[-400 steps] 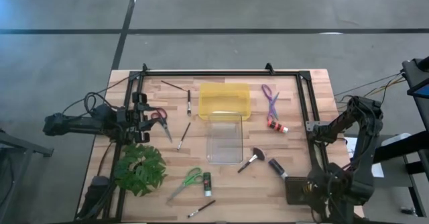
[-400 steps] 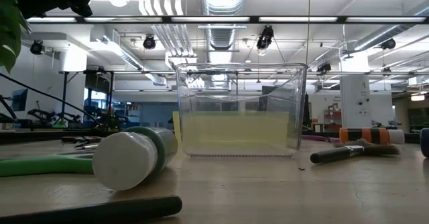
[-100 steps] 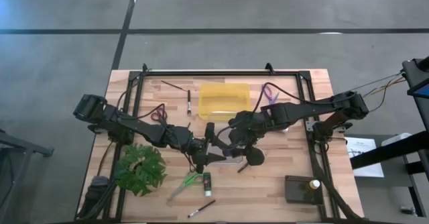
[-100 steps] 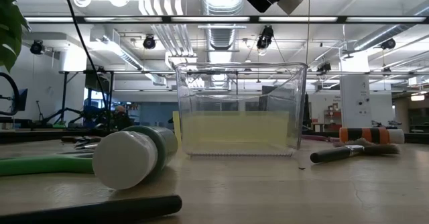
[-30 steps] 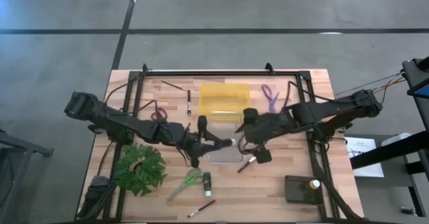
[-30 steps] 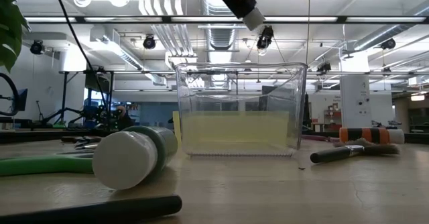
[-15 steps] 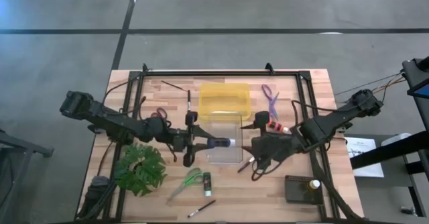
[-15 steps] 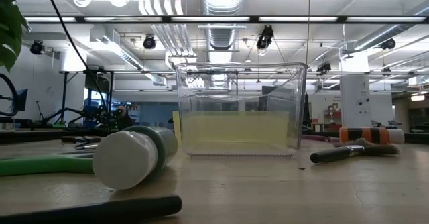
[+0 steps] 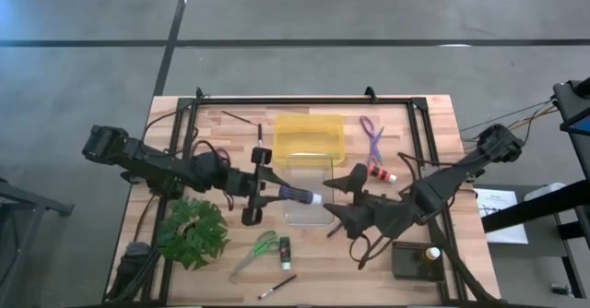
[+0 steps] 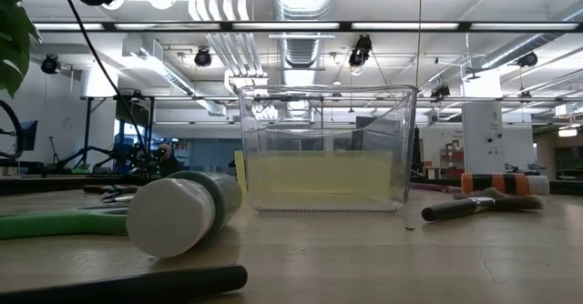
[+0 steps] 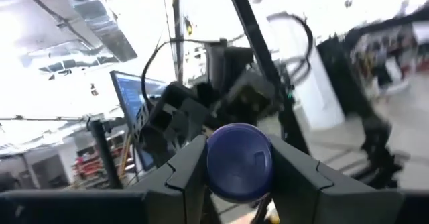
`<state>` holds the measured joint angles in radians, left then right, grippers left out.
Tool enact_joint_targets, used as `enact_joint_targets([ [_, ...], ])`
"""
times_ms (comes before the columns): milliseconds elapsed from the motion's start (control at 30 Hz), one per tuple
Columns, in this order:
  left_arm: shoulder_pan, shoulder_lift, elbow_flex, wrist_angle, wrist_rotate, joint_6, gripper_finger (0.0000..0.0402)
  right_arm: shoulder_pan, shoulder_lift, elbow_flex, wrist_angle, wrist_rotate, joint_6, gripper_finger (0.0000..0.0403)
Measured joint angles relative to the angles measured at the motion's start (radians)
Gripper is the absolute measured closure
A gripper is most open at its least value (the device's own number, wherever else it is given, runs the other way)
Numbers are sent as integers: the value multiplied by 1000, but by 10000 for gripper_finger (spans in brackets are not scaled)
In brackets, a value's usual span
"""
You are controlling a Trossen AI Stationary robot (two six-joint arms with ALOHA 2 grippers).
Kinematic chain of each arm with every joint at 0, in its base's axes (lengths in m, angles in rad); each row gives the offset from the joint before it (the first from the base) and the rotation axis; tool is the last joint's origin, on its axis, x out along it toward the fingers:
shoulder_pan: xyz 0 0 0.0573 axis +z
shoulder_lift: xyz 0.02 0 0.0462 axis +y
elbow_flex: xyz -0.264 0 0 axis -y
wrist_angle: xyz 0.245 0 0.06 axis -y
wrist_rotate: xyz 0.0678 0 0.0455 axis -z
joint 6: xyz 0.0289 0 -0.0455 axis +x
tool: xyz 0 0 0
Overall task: Pick & Place Paint Supplies
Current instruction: Put the blue paint bottle into the black bin
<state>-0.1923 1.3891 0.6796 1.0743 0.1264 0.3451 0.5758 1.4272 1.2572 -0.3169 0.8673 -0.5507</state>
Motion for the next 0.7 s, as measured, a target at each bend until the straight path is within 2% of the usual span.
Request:
enact_joint_targets([
  [300,32,0,0,80,2,-200,261,38,4,-84,303,157,-357,74],
  [567,56,0,0,130,-6,-370,261,47,4,-215,749,177,-727,74],
  [700,68,0,0,134,-22,-424,261,46,4,-264,897,114,-830,74],
])
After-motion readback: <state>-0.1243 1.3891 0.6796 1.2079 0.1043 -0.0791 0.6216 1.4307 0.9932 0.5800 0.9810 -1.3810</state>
